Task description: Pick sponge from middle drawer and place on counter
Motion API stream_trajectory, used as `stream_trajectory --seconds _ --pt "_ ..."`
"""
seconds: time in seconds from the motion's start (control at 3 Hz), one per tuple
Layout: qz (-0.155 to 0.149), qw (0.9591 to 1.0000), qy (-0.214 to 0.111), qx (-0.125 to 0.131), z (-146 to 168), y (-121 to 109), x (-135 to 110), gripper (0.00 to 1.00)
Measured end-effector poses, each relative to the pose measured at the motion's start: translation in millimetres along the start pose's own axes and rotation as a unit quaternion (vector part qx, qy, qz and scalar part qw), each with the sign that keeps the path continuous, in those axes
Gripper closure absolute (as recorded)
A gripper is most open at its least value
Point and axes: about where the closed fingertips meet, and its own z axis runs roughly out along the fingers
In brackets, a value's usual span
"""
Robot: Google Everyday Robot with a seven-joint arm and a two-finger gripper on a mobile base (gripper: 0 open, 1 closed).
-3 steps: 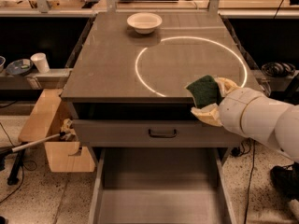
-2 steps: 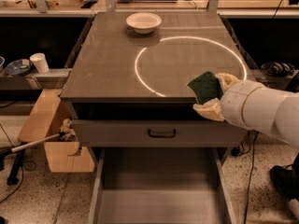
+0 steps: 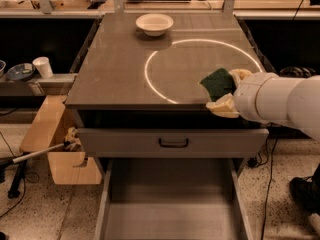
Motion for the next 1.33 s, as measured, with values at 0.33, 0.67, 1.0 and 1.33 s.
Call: stream_trajectory --seconds 0.33,0.67,1.0,1.33 --pt "-0.006 1.0 -0.005 0.004 1.8 -5.3 -6.7 1.0" --pt "-0.032 0.999 -0.022 0.024 7.7 -30.5 -29.7 1.0" --pt "-0.032 0.999 -0.022 0.024 7.7 -30.5 -29.7 1.0" --pt "-0.038 0.9986 -0.028 0.023 17.5 -31.5 -34.4 1.0"
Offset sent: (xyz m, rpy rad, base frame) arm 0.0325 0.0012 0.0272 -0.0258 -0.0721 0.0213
